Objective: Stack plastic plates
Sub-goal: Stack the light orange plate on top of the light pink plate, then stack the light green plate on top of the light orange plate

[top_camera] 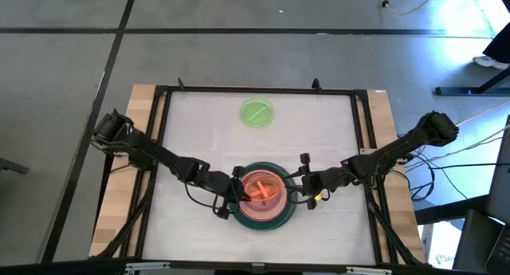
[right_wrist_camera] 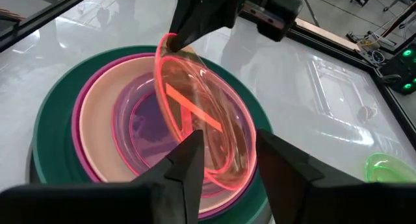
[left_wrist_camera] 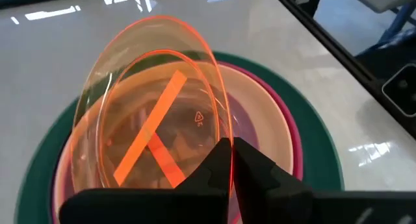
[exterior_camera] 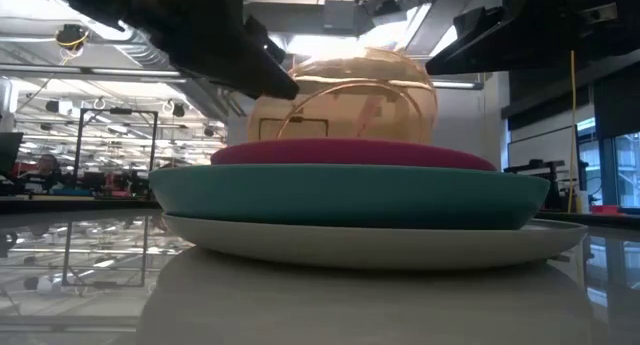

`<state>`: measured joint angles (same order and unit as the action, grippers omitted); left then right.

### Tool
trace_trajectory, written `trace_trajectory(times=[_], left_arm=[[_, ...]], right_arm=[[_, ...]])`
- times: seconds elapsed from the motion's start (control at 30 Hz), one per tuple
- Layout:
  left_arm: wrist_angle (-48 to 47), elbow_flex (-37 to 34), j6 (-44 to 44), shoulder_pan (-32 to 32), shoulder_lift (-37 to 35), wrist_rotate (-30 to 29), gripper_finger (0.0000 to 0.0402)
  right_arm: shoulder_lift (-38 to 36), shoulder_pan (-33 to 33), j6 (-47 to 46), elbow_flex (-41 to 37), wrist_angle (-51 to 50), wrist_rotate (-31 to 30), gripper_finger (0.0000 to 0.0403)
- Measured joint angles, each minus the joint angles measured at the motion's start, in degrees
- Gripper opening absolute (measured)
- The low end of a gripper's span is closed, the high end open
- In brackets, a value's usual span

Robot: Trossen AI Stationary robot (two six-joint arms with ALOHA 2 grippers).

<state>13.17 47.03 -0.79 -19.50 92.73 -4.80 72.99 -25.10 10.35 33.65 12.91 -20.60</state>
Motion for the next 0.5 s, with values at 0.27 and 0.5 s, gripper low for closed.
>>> trace_trajectory(times=[0.27, 0.5], left_arm=[[-0.1, 0.0, -0.9, 0.2, -0.4, -0.2, 0.0040], [-3.2, 0.0, -1.6, 0.2, -2.7, 3.5, 0.0095]], right_arm=[[0.0, 0.0, 0.0, 0.0, 0.0, 0.0, 0.0133], [0.0, 0.0, 0.0, 0.0, 0.0, 0.0, 0.0133]])
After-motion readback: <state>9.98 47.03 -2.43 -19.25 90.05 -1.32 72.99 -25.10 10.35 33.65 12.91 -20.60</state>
